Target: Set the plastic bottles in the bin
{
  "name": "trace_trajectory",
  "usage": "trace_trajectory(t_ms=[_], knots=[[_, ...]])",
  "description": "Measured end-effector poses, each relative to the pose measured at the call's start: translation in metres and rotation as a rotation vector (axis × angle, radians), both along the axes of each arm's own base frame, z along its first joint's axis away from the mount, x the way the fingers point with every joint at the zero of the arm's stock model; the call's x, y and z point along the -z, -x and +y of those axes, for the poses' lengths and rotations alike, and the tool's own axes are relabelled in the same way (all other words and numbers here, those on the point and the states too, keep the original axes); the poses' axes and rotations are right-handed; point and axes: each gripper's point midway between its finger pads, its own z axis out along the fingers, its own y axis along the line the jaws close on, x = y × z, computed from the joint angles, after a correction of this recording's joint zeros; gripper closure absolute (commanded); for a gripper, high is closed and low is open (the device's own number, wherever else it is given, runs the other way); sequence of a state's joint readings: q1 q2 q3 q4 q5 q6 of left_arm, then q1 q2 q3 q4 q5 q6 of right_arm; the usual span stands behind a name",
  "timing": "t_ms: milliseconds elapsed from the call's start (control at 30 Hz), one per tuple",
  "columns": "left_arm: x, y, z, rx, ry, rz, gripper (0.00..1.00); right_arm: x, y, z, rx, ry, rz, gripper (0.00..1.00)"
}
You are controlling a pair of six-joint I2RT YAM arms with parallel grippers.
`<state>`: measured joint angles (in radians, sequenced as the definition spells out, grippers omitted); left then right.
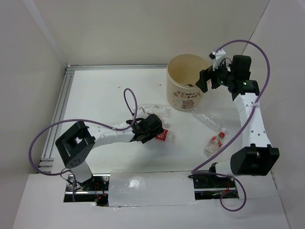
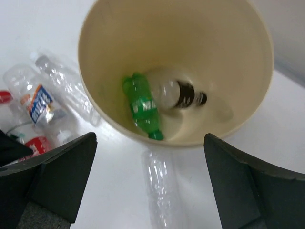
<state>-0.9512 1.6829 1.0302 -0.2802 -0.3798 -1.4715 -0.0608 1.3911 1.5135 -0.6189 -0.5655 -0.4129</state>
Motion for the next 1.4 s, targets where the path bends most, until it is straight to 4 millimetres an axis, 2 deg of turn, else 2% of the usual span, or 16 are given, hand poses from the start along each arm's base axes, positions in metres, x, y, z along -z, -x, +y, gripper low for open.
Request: trace_trajectory(t_ms=[133, 233, 267, 300, 433, 500, 633, 800, 933, 1033, 1067, 1167, 1200, 1300, 1367, 1400], knots=[[-0.002, -0.004, -0.005, -0.03, 0.04, 0.008, 0.32, 0.035, 0.014, -0.02, 0.022, 0.005, 0.085, 0.0], [-0.003, -0.004, -0.009, -0.037, 0.069, 0.014, 0.34, 0.063, 0.028, -0.039, 0.045, -0.005, 0.162, 0.0], [-0.003, -0.004, -0.011, -0.038, 0.077, 0.016, 0.3, 0.07, 0.032, -0.044, 0.051, -0.01, 0.183, 0.0], [-0.002, -0.004, -0.012, -0.039, 0.081, 0.02, 0.21, 0.074, 0.035, -0.048, 0.057, -0.017, 0.201, 0.0], [0.01, -0.006, -0.019, -0.056, 0.108, 0.056, 0.06, 0.083, 0.045, -0.05, 0.037, -0.036, 0.239, 0.0], [0.021, -0.002, -0.017, -0.058, 0.084, 0.089, 0.05, 0.085, 0.048, -0.048, 0.02, -0.039, 0.244, 0.0], [0.017, 0.004, -0.019, -0.037, 0.085, 0.101, 0.05, 0.089, 0.052, -0.045, -0.011, -0.032, 0.25, 0.0], [0.02, 0.023, -0.008, -0.021, 0.059, 0.123, 0.05, 0.106, 0.061, -0.043, -0.028, -0.026, 0.291, 0.0], [0.023, 0.023, -0.006, -0.021, 0.027, 0.151, 0.17, 0.117, 0.068, -0.042, -0.036, -0.028, 0.326, 0.0], [0.026, 0.02, -0.01, -0.005, 0.008, 0.167, 0.37, 0.119, 0.071, -0.043, -0.05, -0.013, 0.332, 0.0], [0.025, 0.02, -0.01, -0.001, 0.009, 0.168, 0.52, 0.12, 0.072, -0.044, -0.056, -0.005, 0.331, 0.0], [0.021, 0.02, -0.011, 0.022, 0.011, 0.156, 0.73, 0.123, 0.076, -0.049, -0.067, 0.016, 0.332, 0.0], [0.02, 0.022, -0.008, 0.041, -0.004, 0.154, 0.88, 0.125, 0.078, -0.051, -0.068, 0.023, 0.333, 0.0], [0.017, 0.037, 0.012, 0.075, -0.085, 0.158, 0.98, 0.132, 0.083, -0.061, -0.064, 0.041, 0.338, 0.0], [0.002, 0.05, 0.025, 0.123, -0.143, 0.126, 1.0, 0.14, 0.088, -0.067, -0.06, 0.053, 0.347, 0.0], [-0.014, 0.055, 0.027, 0.15, -0.148, 0.09, 1.0, 0.144, 0.092, -0.069, -0.062, 0.059, 0.354, 0.03]])
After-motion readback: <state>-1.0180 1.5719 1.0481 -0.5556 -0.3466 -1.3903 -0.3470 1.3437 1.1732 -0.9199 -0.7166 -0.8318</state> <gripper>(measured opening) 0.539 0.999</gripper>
